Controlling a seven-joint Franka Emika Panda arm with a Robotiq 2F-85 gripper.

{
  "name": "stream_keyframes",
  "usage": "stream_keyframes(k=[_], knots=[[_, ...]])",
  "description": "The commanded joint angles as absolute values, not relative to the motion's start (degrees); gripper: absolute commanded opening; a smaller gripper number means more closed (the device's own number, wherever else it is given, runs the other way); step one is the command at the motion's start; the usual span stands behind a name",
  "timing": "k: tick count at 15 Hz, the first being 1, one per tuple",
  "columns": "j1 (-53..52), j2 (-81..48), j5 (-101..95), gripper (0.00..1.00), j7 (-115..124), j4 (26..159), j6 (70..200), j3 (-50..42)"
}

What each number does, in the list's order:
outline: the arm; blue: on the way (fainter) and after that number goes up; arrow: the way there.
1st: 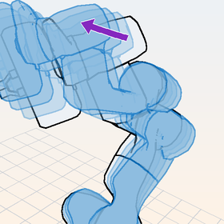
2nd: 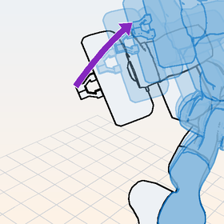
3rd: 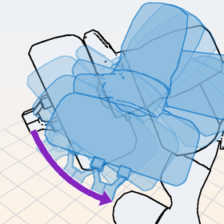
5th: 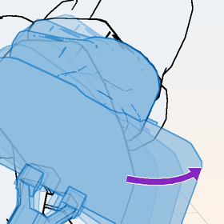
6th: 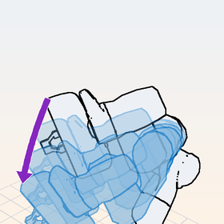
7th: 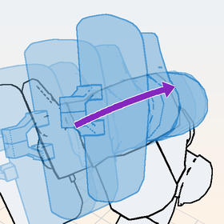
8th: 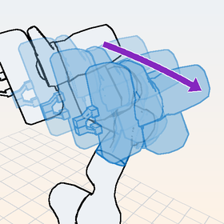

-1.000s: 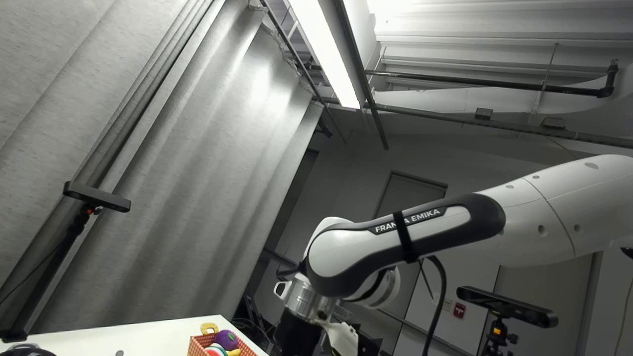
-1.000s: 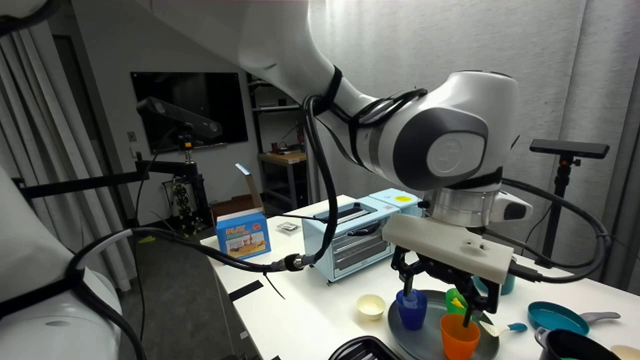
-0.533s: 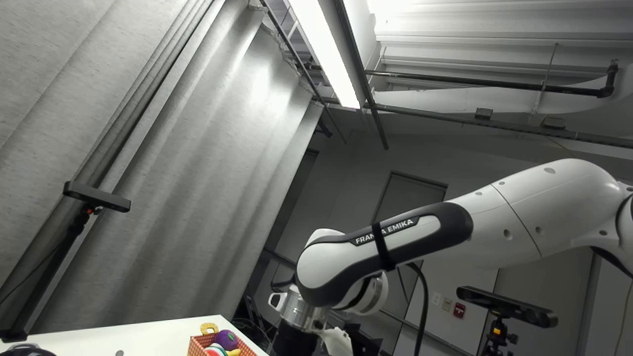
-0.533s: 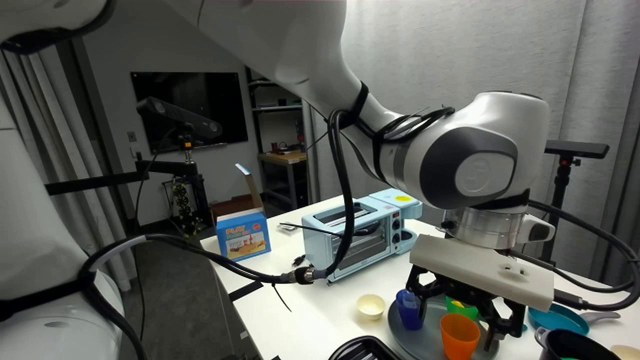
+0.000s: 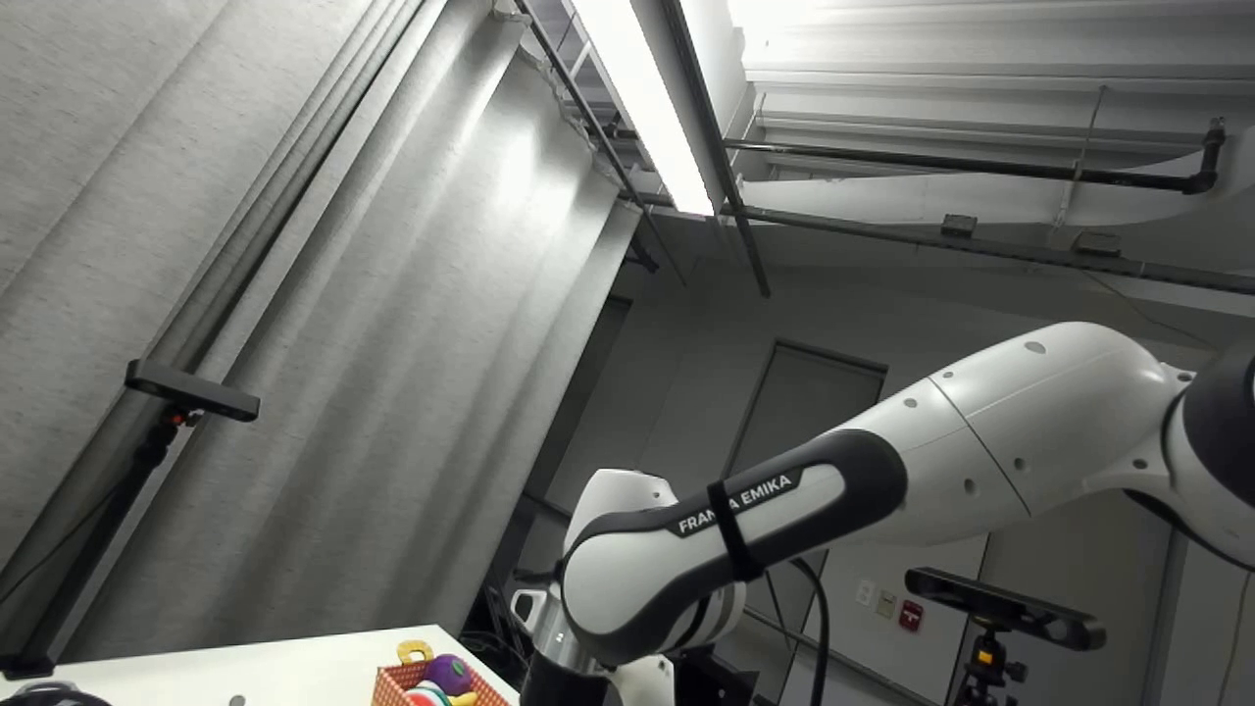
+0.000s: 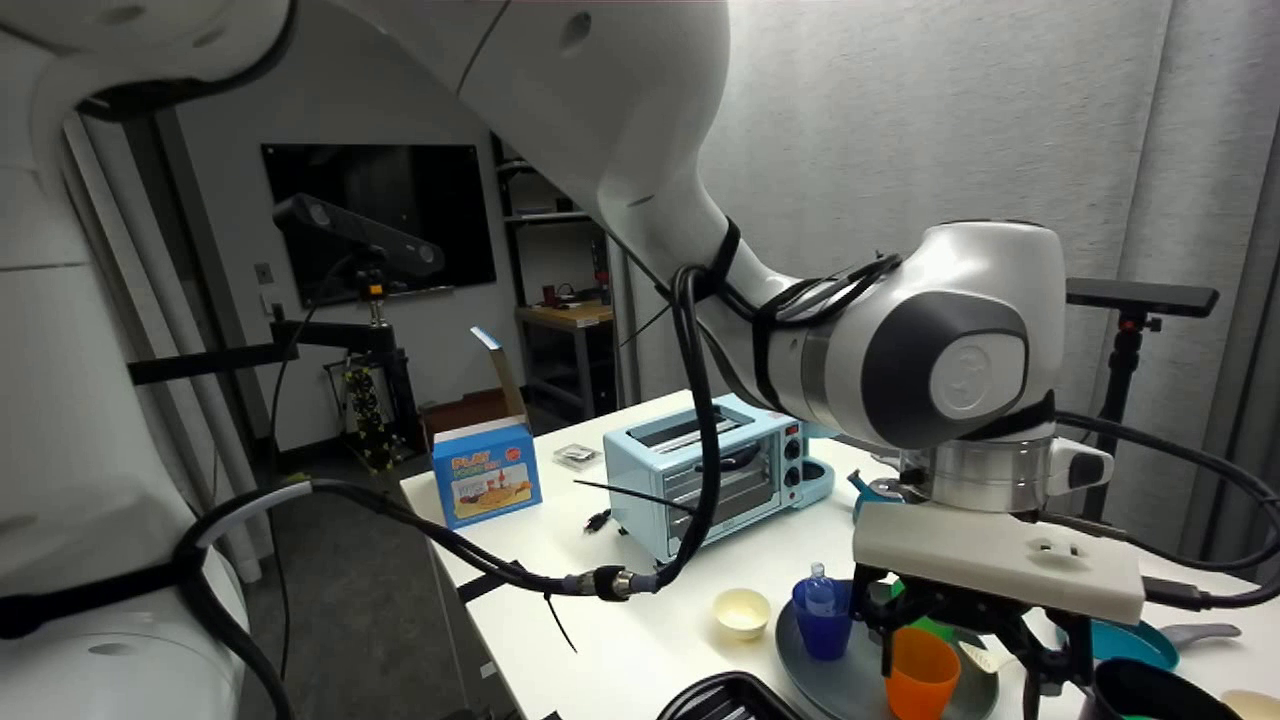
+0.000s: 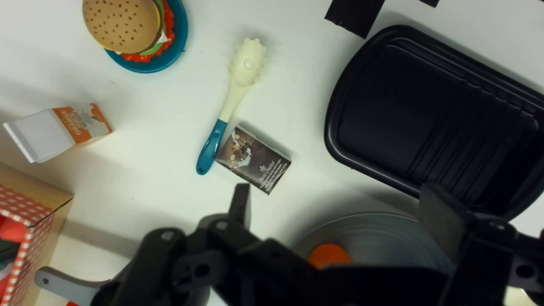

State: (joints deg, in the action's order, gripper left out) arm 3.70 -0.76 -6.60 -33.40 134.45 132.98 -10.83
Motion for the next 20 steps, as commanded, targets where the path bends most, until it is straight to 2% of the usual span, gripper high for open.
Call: stream_keyframes(k=[1,10,20], knots=[[5.1,-1.7,-9.3,1.00,-29.9,134.1,136.8,-9.4],[5.3,-1.6,-7.7,1.00,-33.1,134.3,135.0,-9.1],[7.7,-6.1,-3.2,1.00,-48.3,133.3,138.8,-9.3]])
